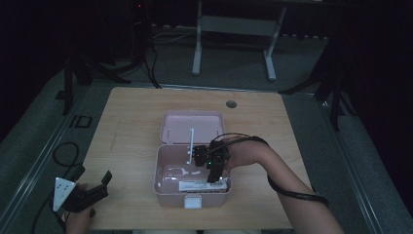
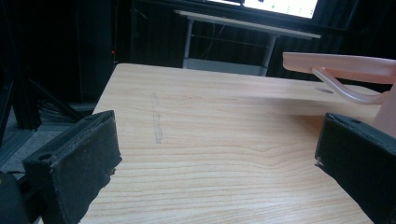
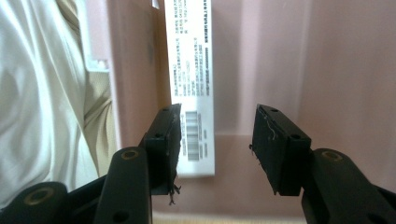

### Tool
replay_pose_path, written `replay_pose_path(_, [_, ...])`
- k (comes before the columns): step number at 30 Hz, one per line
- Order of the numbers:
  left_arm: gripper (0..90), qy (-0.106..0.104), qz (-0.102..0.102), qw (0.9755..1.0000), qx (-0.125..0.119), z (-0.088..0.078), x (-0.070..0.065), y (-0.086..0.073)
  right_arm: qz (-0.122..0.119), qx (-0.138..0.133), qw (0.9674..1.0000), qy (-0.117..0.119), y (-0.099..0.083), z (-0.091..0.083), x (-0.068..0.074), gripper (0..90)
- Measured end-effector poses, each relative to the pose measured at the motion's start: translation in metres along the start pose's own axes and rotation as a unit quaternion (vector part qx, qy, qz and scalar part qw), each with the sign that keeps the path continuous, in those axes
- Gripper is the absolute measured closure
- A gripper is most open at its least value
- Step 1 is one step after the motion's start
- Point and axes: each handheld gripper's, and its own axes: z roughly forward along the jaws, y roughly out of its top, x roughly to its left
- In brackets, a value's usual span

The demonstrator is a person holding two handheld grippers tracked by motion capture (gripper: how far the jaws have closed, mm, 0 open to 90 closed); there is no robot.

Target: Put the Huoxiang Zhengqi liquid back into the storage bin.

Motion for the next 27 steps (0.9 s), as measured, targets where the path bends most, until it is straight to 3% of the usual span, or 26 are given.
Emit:
replay_pose_path(7, [0.3, 0.001, 0.000, 1.0000, 0.000, 0.000, 0.000, 0.000, 0.025, -0.024, 0.9993, -0.015, -0.025, -0.020, -0.006, 50.5])
replay_pose_path(16, [0.3, 0.001, 0.000, 1.0000, 0.001, 0.000, 0.000, 0.000, 0.064, -0.062, 0.9954, -0.036, -0.065, -0.039, -0.015, 47.9])
replay_pose_path(21, [0.3, 0.001, 0.000, 1.0000, 0.001, 0.000, 0.000, 0.000, 0.083, -0.062, 0.9938, -0.041, -0.085, -0.033, -0.020, 46.6])
replay_pose_path(27, [0.3, 0.001, 0.000, 1.0000, 0.001, 0.000, 0.000, 0.000, 0.110, -0.056, 0.9909, -0.053, -0.106, -0.013, -0.030, 44.7])
